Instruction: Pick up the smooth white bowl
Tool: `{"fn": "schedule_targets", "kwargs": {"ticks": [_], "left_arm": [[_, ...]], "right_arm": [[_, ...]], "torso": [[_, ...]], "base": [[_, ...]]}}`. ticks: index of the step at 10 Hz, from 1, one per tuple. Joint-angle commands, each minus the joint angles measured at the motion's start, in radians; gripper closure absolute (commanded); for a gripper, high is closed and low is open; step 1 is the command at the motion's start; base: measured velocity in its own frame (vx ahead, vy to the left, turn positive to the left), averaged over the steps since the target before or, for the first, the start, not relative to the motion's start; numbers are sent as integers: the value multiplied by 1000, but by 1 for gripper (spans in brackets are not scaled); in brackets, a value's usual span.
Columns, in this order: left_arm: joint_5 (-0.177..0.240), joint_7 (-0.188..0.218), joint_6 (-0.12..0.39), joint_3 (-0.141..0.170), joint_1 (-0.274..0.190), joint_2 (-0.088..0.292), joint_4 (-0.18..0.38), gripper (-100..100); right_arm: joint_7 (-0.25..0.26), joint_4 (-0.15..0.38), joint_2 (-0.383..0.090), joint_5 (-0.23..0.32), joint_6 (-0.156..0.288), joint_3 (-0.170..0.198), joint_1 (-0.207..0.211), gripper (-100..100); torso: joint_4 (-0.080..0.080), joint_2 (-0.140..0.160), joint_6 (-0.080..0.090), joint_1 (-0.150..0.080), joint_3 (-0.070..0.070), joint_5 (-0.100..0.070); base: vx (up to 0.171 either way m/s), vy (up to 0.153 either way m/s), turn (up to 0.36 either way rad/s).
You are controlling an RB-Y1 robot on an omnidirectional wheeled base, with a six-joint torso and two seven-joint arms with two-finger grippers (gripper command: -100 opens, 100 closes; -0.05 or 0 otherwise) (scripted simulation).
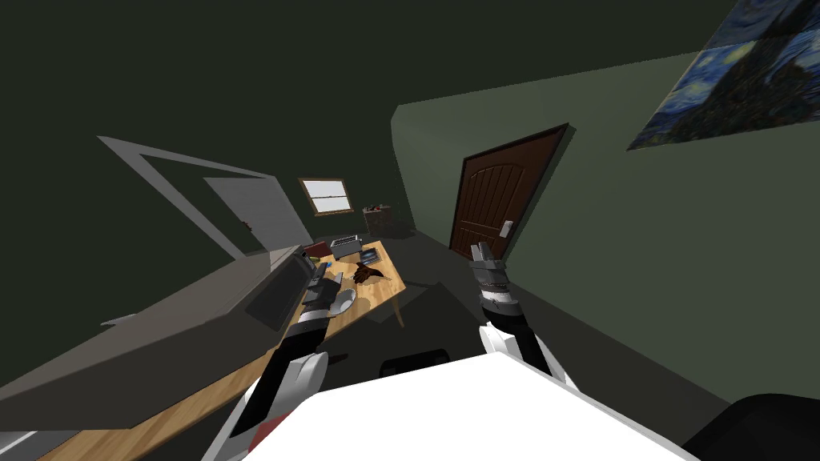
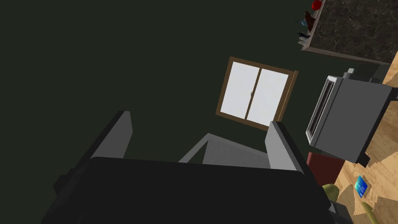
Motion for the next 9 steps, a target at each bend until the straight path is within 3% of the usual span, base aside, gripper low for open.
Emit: {"fn": "schedule_targets", "kwargs": {"ticks": [1, 3, 9], "left_arm": [[12, 7, 28, 12, 2, 14, 8, -100], [44, 16, 92, 42, -6, 40, 39, -100], [96, 31, 241, 92, -20, 70, 90, -100]], "right_arm": [[0, 0, 0, 0, 0, 0, 0, 0], [0, 0, 0, 0, 0, 0, 0, 0], [0, 0, 0, 0, 0, 0, 0, 0]], "torso": [[0, 0, 0, 0, 0, 0], [0, 0, 0, 3, 0, 1], [0, 0, 0, 0, 0, 0]], "base": [[-13, -58, -3], [-16, -56, -25], [-13, -68, -17]]}}
